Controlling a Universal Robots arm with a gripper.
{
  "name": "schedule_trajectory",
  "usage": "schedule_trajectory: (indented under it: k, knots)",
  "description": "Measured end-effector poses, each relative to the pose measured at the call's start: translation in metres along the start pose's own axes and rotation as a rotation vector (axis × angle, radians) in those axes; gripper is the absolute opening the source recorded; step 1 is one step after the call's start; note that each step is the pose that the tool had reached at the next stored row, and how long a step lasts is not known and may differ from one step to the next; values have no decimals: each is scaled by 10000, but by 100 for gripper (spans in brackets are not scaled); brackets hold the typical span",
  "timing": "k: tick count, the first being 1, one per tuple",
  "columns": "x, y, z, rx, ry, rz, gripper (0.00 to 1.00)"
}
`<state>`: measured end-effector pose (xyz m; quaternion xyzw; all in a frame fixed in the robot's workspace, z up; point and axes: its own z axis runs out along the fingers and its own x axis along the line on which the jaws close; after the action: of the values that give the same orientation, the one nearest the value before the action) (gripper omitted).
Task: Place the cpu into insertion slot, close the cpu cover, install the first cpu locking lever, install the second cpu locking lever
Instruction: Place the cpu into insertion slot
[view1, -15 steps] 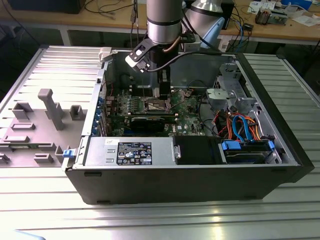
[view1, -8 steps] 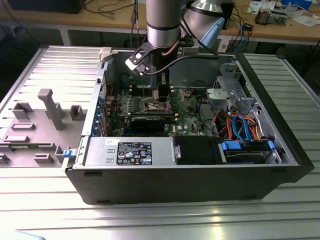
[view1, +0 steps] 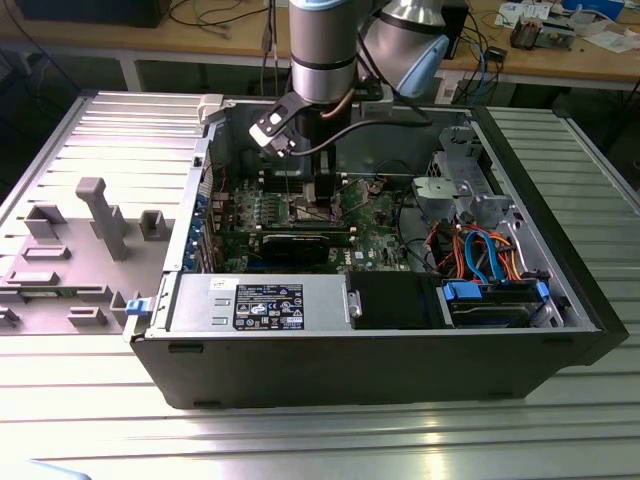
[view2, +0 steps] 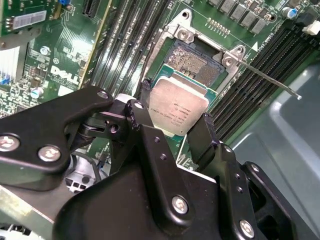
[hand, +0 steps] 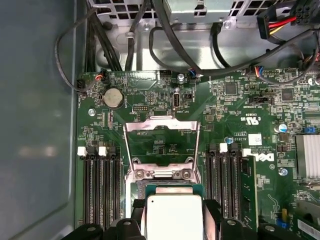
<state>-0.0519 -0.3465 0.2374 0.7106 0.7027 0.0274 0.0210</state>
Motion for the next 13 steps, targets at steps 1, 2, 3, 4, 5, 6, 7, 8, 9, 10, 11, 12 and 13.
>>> schedule_trajectory:
  k: [1,2,3,4,5,6,7,8,9,10,11,12,13]
  knots:
    - [1,-1,16,0,0,1,54]
    - [1,-2,28,0,0,1,54]
    - [1,-3,44,1,0,1,54]
    - [1,-4,53,0,1,1,54]
    - [1,-5,66,0,0,1,54]
    - [1,-5,71,0,0,1,54]
    - [0,-6,78,1,-1,1,54]
    - [0,-6,80,1,-2,1,54]
    - [0,-6,81,1,-3,1,54]
    - [0,-6,84,0,0,1,54]
    - [0,-6,85,0,0,1,54]
    - [0,-6,85,0,0,1,54]
    - [0,-6,85,0,0,1,54]
